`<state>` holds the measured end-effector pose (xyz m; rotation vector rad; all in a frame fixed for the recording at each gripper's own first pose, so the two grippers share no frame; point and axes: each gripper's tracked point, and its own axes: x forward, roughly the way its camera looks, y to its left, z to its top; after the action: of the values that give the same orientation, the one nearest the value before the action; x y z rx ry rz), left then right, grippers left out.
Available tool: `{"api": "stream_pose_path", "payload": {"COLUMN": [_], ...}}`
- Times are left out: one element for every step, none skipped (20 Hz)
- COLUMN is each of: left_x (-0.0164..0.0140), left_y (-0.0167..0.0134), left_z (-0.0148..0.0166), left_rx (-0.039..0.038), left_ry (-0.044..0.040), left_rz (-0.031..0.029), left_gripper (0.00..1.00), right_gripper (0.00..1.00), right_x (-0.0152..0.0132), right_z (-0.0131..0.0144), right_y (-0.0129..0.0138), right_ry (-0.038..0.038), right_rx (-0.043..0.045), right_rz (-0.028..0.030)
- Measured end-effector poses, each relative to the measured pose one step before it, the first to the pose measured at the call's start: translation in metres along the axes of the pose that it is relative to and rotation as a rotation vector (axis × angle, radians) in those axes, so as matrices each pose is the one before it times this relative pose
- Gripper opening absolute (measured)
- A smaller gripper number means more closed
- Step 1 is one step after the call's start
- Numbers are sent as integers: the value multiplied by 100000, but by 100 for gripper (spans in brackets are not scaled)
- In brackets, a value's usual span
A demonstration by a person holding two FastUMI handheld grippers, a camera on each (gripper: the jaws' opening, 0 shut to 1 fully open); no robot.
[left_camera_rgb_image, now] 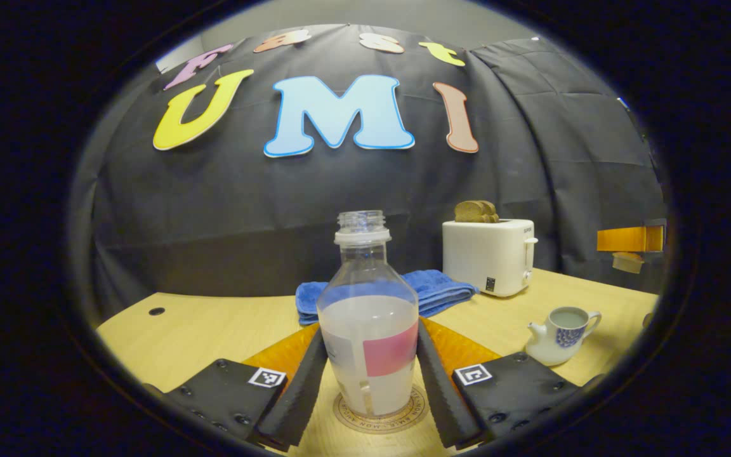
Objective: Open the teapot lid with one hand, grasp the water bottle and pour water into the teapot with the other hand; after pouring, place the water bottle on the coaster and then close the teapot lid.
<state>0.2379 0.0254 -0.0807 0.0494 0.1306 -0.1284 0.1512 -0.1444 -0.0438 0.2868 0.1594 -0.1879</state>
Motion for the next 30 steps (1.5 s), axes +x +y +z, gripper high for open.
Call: {"api": "stream_pose_path", "payload": {"left_x": [-40,-83,-34,-36,-217,-334,-275,-310,-503,-662,-740,-739,-591,-593,-591,-742,-711,-592,-391,-310,-129,-29,-121,-15,51,-82,57,-33,48,-40], "left_y": [-23,105,-80,-168,-158,-156,103,-25,-23,128,5,-61,-44,0,83,149,125,77,168,236,252,61,-40,-105,-195,-120,-135,-130,40,-22], "left_z": [170,420,194,279,292,54,-31,80,86,267,271,230,180,180,-10,20,-115,117,16,233,434,204,273,223,69,-41,-90,-111,-74,105], "left_rx": [-721,-500,-421,-565,-283,-198,-656,-949,-449,162,493,508,289,-225,-1061,-1745,-2034,-919,-434,-596,-698,-720,-586,-296,-753,-779,-765,-480,-268,-42], "left_ry": [-926,-1009,-814,-1021,-340,230,525,502,-59,-817,-1016,-1195,-543,-323,116,-218,-200,-803,-291,-597,-1534,-1065,-688,-499,-315,153,359,481,227,-125], "left_rz": [7,283,-553,-157,-785,20,218,-531,492,166,-90,-417,-135,227,415,633,458,-366,67,51,182,-1,-426,-506,-693,-603,-388,-509,111,-185], "left_gripper": [87,87,89,94,97,100,100,100,100,100,100,100,100,100,100,100,100,100,100,100,100,100,100,100,100,100,99,99,100,99], "right_gripper": [8,8,8,8,9,9,9,8,9,9,9,9,9,9,9,8,9,9,9,9,9,8,9,8,9,8,8,8,8,8], "right_x": [68,70,111,83,167,204,243,308,309,290,308,330,218,289,384,398,346,312,305,299,191,62,23,110,178,155,189,189,97,136], "right_z": [-4,-224,-101,-191,-162,-249,-133,-336,-200,-310,-164,-300,-104,117,101,-38,-45,-231,-284,-442,-325,-85,-72,-66,-130,-392,-481,-431,-352,-246], "right_y": [118,116,214,371,440,534,439,352,358,418,390,478,615,468,422,298,166,303,252,-6,-239,-334,-10,157,124,-84,-381,-433,-96,90], "right_ry": [181,332,292,153,283,-53,-135,17,-119,-289,-655,-487,-548,-1324,-1129,-1247,-883,-497,-126,475,702,-44,161,87,569,822,1165,975,1259,609], "right_rx": [14,53,143,153,269,-87,-313,-560,-312,3,407,593,15,51,-349,-772,-1004,-668,-403,-673,-1253,-1569,-517,320,773,286,-1289,-1823,-266,1246], "right_rz": [275,381,761,1379,1640,1999,1458,1062,986,1163,1036,1489,1963,1600,1205,646,115,625,724,-558,-1648,-1905,-379,76,435,-526,-1625,-1694,-486,374]}}
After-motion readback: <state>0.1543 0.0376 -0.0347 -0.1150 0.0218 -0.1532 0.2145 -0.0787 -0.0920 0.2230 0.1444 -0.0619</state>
